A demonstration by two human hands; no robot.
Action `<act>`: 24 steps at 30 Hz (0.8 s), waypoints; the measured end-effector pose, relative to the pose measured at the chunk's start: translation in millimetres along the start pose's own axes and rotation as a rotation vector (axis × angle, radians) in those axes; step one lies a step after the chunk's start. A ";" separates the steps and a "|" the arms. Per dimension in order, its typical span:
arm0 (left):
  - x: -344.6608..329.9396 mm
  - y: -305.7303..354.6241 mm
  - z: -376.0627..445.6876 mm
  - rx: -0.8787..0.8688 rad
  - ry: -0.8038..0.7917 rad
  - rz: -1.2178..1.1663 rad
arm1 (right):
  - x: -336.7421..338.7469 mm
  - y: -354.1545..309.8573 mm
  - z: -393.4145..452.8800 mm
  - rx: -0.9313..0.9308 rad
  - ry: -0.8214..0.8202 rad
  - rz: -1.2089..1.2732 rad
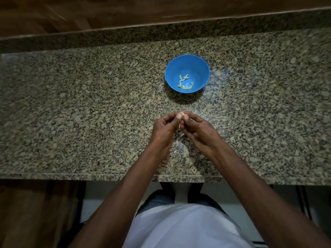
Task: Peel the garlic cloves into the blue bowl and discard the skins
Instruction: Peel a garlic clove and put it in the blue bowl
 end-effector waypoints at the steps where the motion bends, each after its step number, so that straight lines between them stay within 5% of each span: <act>1: 3.0 1.3 -0.6 -0.023 0.004 0.066 | 2.5 -2.8 -1.6 0.062 0.021 -0.125; 6: 12.2 5.8 -1.1 -0.176 0.006 0.416 | 9.4 -25.2 -6.9 0.482 0.189 -0.886; 13: 6.2 8.0 1.0 -0.106 -0.012 0.398 | 12.8 -18.6 -5.3 0.373 0.133 -0.668; 24: 1.4 12.3 -1.0 -0.259 0.002 0.668 | 9.9 -12.2 -5.1 0.199 0.080 -0.363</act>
Point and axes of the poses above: each hand's wrist, its own z-axis towards the middle knuckle, its own x-axis out of the back of the hand, y = z × x, the point moved 4 cm from there along z, towards the middle knuckle, and after that the axes turned 13 degrees about -z, right-handed, at the moved point
